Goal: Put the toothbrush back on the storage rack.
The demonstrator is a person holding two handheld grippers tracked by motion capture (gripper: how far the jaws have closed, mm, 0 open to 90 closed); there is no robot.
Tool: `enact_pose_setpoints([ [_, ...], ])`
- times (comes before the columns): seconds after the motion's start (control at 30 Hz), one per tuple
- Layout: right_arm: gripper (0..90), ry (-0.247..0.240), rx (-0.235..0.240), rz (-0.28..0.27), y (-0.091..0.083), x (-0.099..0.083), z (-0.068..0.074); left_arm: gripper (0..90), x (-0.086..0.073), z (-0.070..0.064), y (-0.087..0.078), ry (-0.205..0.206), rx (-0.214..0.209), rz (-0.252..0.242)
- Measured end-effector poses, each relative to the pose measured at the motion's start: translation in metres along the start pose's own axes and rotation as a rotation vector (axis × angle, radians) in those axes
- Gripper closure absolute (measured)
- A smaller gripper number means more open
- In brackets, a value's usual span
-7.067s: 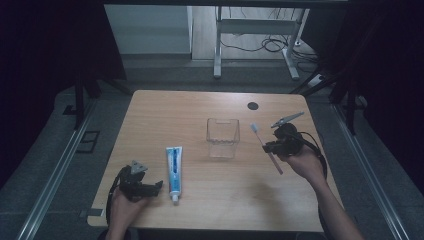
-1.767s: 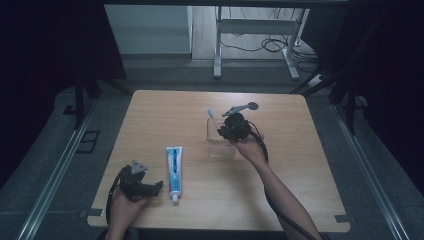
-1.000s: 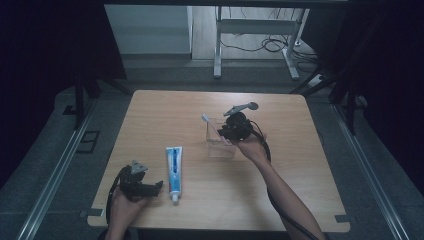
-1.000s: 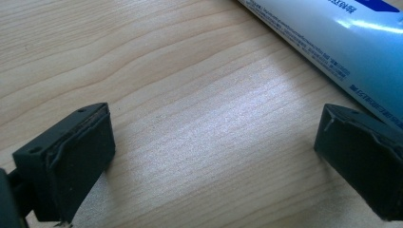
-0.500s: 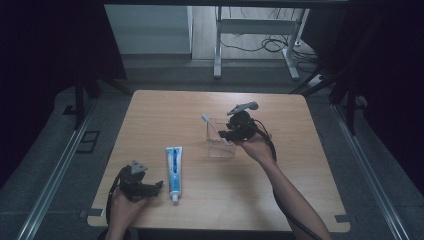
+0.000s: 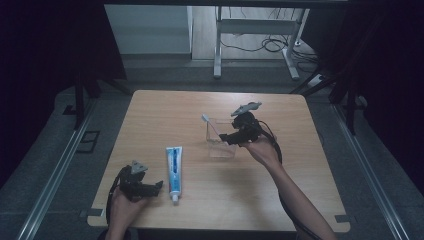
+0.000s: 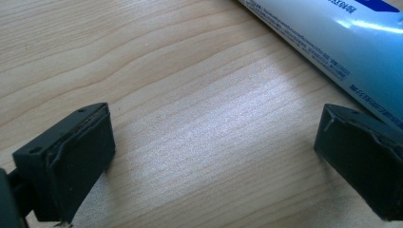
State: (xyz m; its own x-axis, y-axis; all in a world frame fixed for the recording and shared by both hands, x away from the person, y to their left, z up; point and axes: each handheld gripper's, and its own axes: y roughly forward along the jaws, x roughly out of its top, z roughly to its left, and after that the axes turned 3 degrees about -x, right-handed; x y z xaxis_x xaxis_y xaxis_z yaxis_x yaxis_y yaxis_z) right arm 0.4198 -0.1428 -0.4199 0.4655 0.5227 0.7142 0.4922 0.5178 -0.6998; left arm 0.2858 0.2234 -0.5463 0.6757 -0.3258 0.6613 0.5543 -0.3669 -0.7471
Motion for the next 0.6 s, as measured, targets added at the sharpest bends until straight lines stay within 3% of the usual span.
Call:
enact_pose_setpoints([
  [0.17, 18.1, -0.018, -0.021, -0.003, -0.005, -0.003, 0.000, 0.0, 0.000, 0.000, 0.000, 0.000, 0.000, 0.000],
  [0.47, 12.6, -0.032, -0.032, -0.033, -0.017, -0.011, 0.000, 0.0, 0.000, 0.000, 0.000, 0.000, 0.000, 0.000],
  [0.6, 8.6, -0.037, -0.035, -0.023, -0.019, -0.016, 0.000, 0.0, 0.000, 0.000, 0.000, 0.000, 0.000, 0.000],
])
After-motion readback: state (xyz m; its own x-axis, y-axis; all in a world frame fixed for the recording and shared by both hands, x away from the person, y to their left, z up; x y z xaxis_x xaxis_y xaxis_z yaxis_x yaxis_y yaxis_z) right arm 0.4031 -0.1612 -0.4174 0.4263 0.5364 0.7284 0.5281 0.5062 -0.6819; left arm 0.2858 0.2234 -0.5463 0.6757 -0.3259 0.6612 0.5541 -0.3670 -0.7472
